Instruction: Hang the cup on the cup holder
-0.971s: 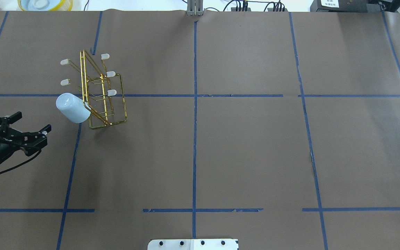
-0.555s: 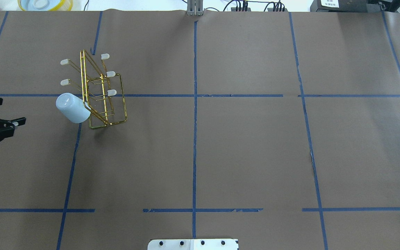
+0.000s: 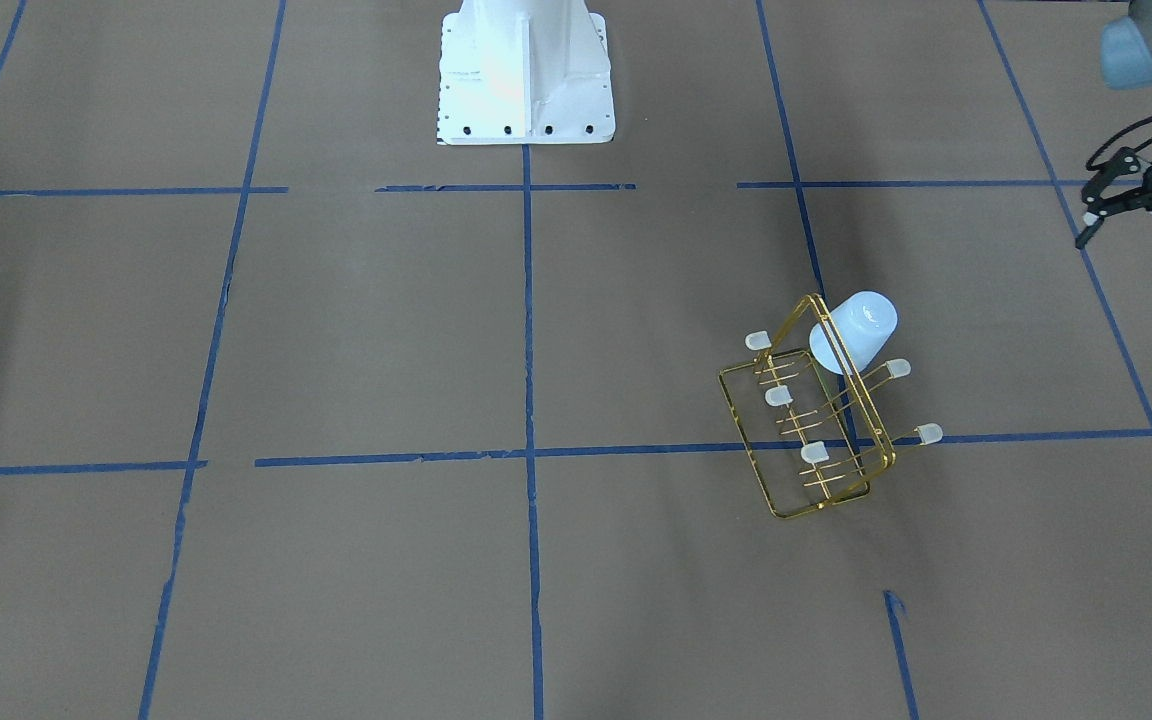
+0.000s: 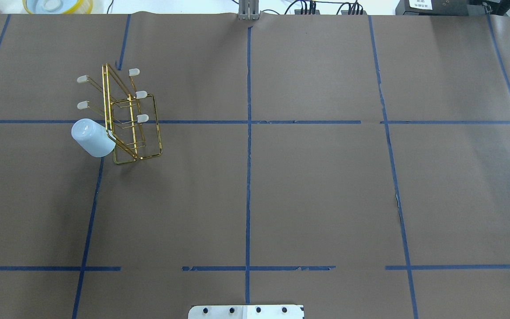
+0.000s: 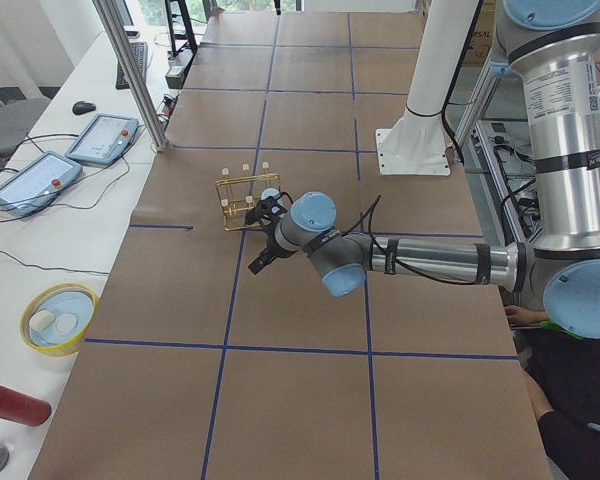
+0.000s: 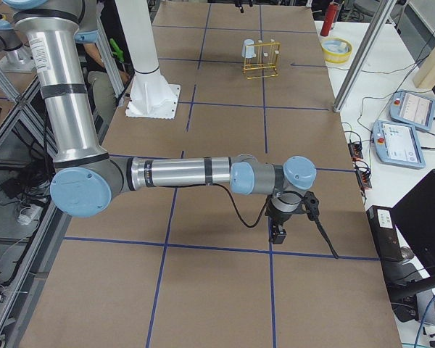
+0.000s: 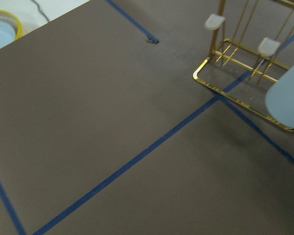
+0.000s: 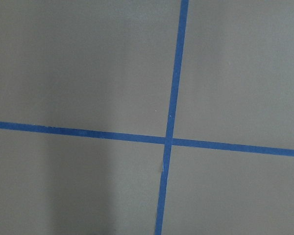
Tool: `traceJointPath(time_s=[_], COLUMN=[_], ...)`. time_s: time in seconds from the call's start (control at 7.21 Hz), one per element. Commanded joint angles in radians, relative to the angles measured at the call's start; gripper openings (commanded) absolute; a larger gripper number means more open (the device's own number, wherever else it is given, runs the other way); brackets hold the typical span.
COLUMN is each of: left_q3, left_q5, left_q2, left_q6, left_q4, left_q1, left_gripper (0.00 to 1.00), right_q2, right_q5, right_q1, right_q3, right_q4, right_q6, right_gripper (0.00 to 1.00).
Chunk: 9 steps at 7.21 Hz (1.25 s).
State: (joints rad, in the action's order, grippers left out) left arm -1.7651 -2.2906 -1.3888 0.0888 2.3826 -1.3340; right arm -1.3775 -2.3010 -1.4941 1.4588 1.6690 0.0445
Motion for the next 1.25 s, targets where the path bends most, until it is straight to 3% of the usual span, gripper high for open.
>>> traceJointPath(time_s=[0.0, 0.42, 1.11], left_q3=[0.062, 0.159, 0.168], left_q5=[-0.043, -0.029, -0.055], left_q2=[-0.106, -0.254, -0.241], left_q6=[-0.356, -0.501, -0.506], left_q4=[-0.330, -0.651, -1.021], left_q1=[-0.237, -0.358, -0.361], left_gripper=[1.00, 1.00, 1.00], right_q2=[0.000, 0.000, 0.000], right_q5=[0.000, 0.000, 0.000], right_q1=[0.000, 0.000, 0.000], right_q3=[0.000, 0.000, 0.000], right_q4=[0.000, 0.000, 0.000], right_q6=[0.000, 0.000, 0.000], right_gripper=[1.00, 1.00, 1.00])
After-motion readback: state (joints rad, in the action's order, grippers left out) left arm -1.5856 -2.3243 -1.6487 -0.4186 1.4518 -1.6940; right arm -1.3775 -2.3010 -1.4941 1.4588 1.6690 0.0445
